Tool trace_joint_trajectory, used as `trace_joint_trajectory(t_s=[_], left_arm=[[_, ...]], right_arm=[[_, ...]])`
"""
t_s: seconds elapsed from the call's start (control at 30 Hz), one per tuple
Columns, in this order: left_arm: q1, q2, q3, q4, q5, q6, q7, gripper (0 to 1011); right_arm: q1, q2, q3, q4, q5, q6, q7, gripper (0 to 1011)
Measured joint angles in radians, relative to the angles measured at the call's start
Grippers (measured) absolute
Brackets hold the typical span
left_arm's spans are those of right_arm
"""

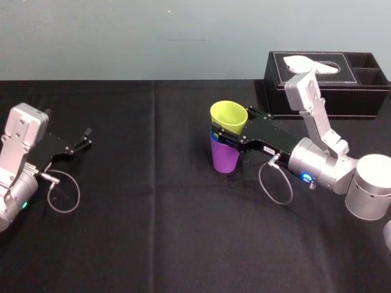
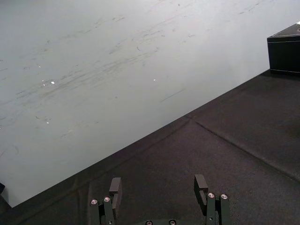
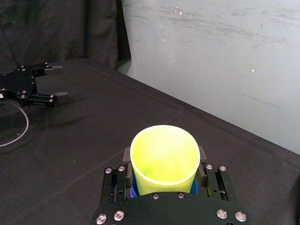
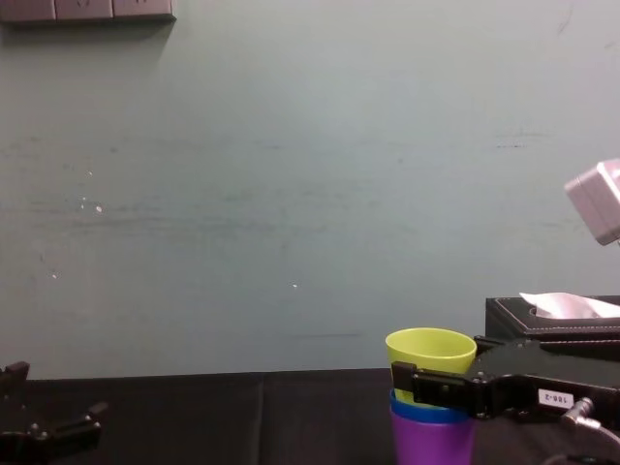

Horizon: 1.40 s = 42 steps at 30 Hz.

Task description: Stack the three plastic cups sequentially using one hand.

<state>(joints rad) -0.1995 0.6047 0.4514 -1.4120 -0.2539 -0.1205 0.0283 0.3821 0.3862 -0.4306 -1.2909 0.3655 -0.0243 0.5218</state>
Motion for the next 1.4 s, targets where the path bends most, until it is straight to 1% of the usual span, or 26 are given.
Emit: trace_joint_trajectory(t_s=[0.43,0.9,0.97,1.0,1.13,1.17,1.2,1.27,1.4], left_arm=[[0.0,0.0,0.0,0.0,0.0,0.0,0.0,1011],[0.0,0.0,0.0,0.0,0.0,0.0,0.0,1011],[0.0,0.0,0.0,0.0,0.0,0.0,0.0,1011],[0.0,0.0,0.0,0.0,0.0,0.0,0.0,1011],[0.0,0.0,0.0,0.0,0.0,0.0,0.0,1011],[0.0,0.0,0.0,0.0,0.0,0.0,0.0,1011],[0.0,0.0,0.0,0.0,0.0,0.0,0.0,1011],[0.0,0.0,0.0,0.0,0.0,0.0,0.0,1011],[0.0,0.0,0.0,0.0,0.0,0.0,0.0,1011]], right_arm=[[-0.013,0.004,0.0,-0.007,0.012,0.015,0.006,739],[-0.014,0.004,0.0,-0.008,0.015,0.015,0.006,739],[-0.013,0.004,0.0,-0.008,0.015,0.015,0.006,795],[-0.013,0.004,0.0,-0.008,0.015,0.015,0.006,795],[-0.013,0.004,0.0,-0.008,0.015,0.015,0.006,926],[-0.013,0.004,0.0,-0.008,0.015,0.015,0.006,934],[-0.013,0.004,0.0,-0.008,0.015,0.015,0.006,971],[-0.013,0.004,0.0,-0.008,0.015,0.015,0.006,998],[-0.013,0.004,0.0,-0.008,0.014,0.015,0.006,1003]])
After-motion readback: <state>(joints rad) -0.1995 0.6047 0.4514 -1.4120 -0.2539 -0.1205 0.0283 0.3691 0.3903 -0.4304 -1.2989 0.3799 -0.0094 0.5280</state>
